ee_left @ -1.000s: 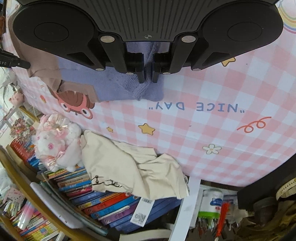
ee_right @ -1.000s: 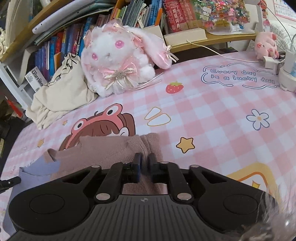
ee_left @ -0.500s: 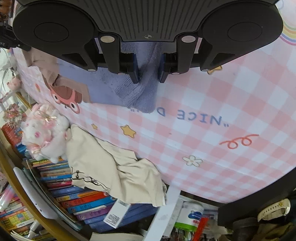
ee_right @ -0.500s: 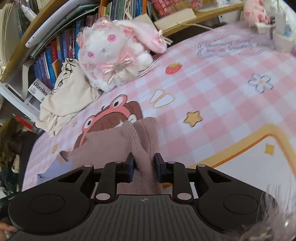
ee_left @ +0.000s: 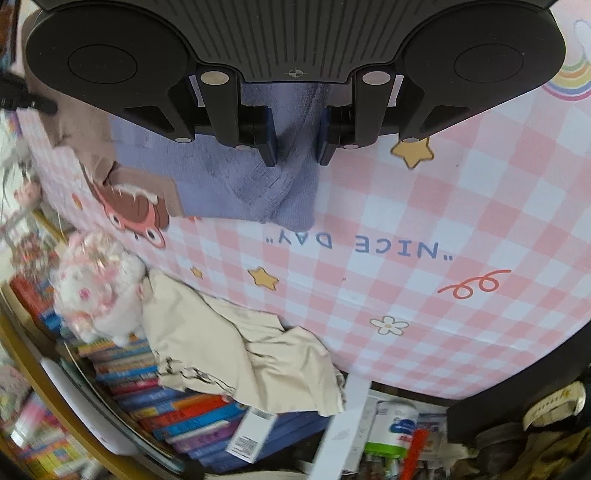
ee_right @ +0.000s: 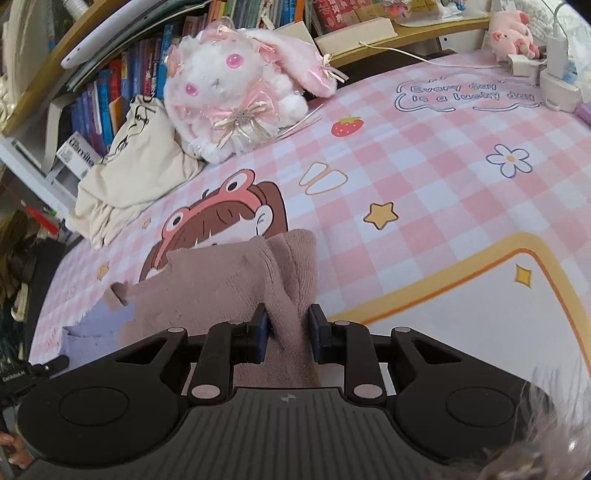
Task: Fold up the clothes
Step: 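Lay the hem down at the collar and open both grippers, then press and smooth the folded sweater with both grippers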
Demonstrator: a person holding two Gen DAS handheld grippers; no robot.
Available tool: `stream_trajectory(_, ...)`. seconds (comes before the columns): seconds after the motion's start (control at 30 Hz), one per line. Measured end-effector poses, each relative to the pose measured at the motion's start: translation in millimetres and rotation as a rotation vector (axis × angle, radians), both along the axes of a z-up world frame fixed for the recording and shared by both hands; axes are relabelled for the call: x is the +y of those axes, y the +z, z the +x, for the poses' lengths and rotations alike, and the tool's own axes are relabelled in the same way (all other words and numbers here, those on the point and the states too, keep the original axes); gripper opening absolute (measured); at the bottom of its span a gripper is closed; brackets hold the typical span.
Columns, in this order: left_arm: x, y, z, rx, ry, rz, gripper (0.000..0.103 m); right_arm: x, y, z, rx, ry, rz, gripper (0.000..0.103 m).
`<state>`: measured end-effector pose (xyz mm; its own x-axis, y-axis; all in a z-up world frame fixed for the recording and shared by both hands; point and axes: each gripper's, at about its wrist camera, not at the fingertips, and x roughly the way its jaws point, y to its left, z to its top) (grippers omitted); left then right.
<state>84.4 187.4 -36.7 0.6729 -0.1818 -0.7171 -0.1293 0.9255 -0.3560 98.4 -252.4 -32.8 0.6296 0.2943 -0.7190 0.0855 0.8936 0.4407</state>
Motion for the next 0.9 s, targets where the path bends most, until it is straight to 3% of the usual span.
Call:
stream_trajectory(0.17,4,-3,-13,-0.004,0.0,-0.027,0.022,-6,-3,-11,-0.004,-0.015,0.04,0.021)
stream_trajectory(0.4,-2,0,-16,-0.011,0.008,0.017,0.027,-5,-3,-11,-0.007,-0.015,0.031,0.023)
stream_trajectory(0.53,-7,9,-22,-0.036,0.028,0.06,0.031,-5,3,-12,-0.011,-0.032,-0.009,0.032)
stream_trajectory(0.7,-18,28,-38,-0.092,-0.005,0.096,0.033,3,16,-21,-0.04,-0.02,-0.088,0.034)
stream_trajectory(0.8,-28,37,-50,-0.119,-0.019,0.106,0.05,12,28,-29,-0.083,0.018,-0.142,0.046)
stream_trajectory(0.87,-34,43,-60,-0.145,-0.019,0.113,0.064,18,35,-37,-0.11,0.052,-0.173,0.048)
stream_trajectory(0.9,-37,45,-65,-0.158,-0.017,0.114,0.066,21,38,-40,-0.12,0.068,-0.187,0.048)
